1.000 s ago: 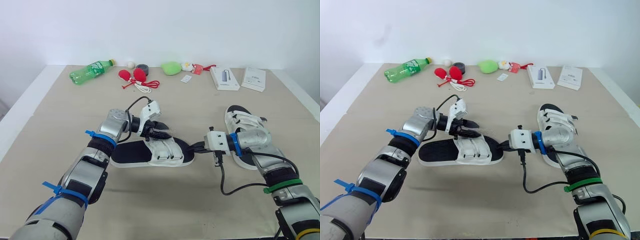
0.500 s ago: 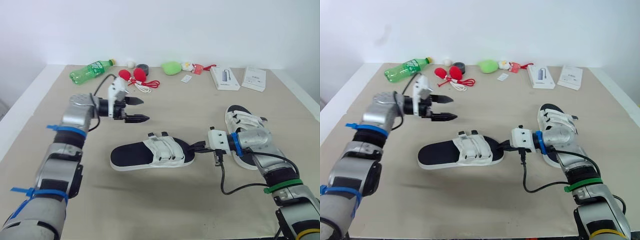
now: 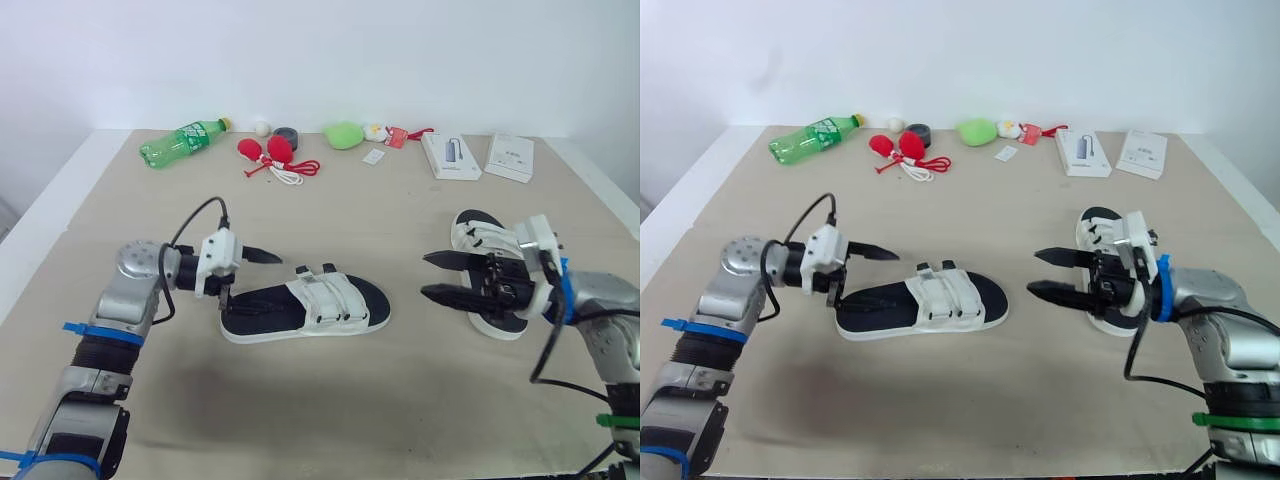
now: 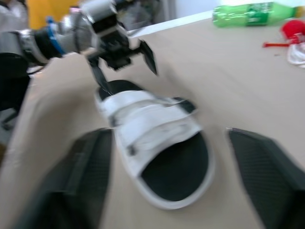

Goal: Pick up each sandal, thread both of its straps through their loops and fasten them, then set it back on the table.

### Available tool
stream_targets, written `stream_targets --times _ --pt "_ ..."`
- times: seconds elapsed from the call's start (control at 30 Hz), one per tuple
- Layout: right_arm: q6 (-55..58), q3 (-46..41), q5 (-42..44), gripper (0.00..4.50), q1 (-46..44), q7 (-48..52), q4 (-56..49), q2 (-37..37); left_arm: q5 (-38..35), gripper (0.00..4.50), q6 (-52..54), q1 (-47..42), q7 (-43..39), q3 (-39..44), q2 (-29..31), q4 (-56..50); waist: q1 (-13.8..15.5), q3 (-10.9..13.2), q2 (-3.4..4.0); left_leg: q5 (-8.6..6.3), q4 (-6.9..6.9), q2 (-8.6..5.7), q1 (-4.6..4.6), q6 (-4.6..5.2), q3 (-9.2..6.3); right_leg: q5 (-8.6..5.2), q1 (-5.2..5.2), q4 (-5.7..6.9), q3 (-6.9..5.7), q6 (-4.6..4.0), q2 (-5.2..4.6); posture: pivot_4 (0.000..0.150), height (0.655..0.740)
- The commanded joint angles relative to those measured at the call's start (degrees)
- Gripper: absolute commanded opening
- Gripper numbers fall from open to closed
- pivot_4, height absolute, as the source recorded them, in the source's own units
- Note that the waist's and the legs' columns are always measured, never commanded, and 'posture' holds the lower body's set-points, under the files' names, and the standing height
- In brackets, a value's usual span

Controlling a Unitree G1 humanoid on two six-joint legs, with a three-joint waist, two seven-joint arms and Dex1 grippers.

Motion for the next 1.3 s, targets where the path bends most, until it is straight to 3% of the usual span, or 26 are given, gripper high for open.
stream_targets --times 0.03,0.57,0.7,0.73,0.77,0.8,0.87,0.93,1.0,1.2,1.3 --pt "-1.45 -1.93 0.76 4.46 0.26 -0.61 -4.29 -0.05 0.73 4.5 -3.36 -1.54 0.47 -1.27 -0.68 -0.33 -0.02 0.0 0.0 0.01 0.01 0.0 0.0 0.01 0.0 0.0 -0.02 0.0 0.02 0.0 0.07 0.15 0.74" --pt "-4.43 -0.58 -0.63 4.46 4.06 -2.45 -8.62 1.22 7.5 4.5 -11.39 -8.15 11.05 -6.08 -10.8 12.24 0.42 0.0 0.01 -0.03 0.05 -0.02 -0.13 0.11 -0.07 0.01 -0.07 -0.01 0.19 0.23 0.32 0.15 0.74" --pt "-4.47 -0.37 -0.36 4.5 3.77 -2.55 -8.67 1.22 8.79 3.48 -12.67 -9.42 12.05 -6.79 -11.35 16.43 0.43 0.0 0.01 -0.03 0.08 0.01 -0.12 0.1 -0.08 0.04 -0.06 -0.01 0.18 0.22 0.36 0.15 0.74" --pt "-4.54 -0.37 -0.33 4.5 3.91 -2.52 -8.82 1.19 8.73 2.87 -12.66 -9.44 11.95 -6.85 -11.37 16.67 0.43 0.0 0.01 -0.03 0.08 0.01 -0.11 0.1 -0.08 0.05 -0.05 -0.01 0.17 0.21 0.36 0.15 0.74" --pt "-4.78 -0.31 -0.47 4.5 3.99 -2.35 -8.87 1.11 8.74 2.65 -12.05 -9.64 12.67 -6.59 -11.59 17.13 0.43 -0.01 0.01 -0.03 0.08 0.01 -0.11 0.1 -0.08 0.05 -0.04 -0.01 0.18 0.21 0.36 0.15 0.74" --pt "-4.91 -0.33 -0.51 4.5 4.14 -2.24 -8.96 1.05 8.75 2.04 -11.48 -9.71 13.04 -6.46 -11.7 17.33 0.44 0.0 0.01 -0.03 0.08 0.01 -0.11 0.1 -0.07 0.05 -0.05 -0.01 0.19 0.21 0.35 0.15 0.74" --pt "-5.23 -0.23 -0.63 4.5 4.29 -2.08 -9.03 1.02 9.26 1.37 -11.69 -9.95 13.91 -6.53 -11.76 17.88 0.52 -0.01 0.01 -0.03 0.08 0.01 -0.12 0.1 -0.08 0.04 -0.04 -0.01 0.18 0.21 0.34 0.15 0.74" --pt "-5.65 0.1 -0.84 4.5 4.42 -1.89 -9.11 1.07 9.68 0.35 -12.12 -10.2 14.87 -6.61 -11.91 18.38 0.53 -0.01 0.02 -0.03 0.08 0.0 -0.11 0.1 -0.08 0.03 -0.03 -0.01 0.18 0.22 0.33 0.15 0.74" --pt "-6.09 0.48 -1.13 4.5 4.45 -1.71 -9.1 1.09 9.73 0.01 -12.26 -10.36 15.41 -6.6 -12.19 18.66 0.54 -0.01 0.02 -0.03 0.08 0.0 -0.1 0.1 -0.07 0.03 -0.02 -0.01 0.19 0.23 0.33 0.15 0.74" --pt "-7.28 1.05 -1.78 4.5 3.26 -1.71 -8.26 1.55 9.24 0.01 -10.41 -13.15 21.1 -3.85 -13.23 18.58 0.98 -0.02 0.03 -0.03 0.18 0.0 -0.1 0.1 -0.07 0.1 0.01 -0.01 0.17 0.26 0.33 0.15 0.74" --pt "-6.58 0.63 -0.63 4.5 2.51 -3.01 -8.18 2.57 9.28 0.01 -8.48 -15.97 27.93 -0.02 -11.53 19.39 0.97 0.0 0.01 -0.02 0.19 0.01 -0.11 0.1 -0.04 0.13 -0.03 -0.01 0.21 0.27 0.34 0.15 0.74"
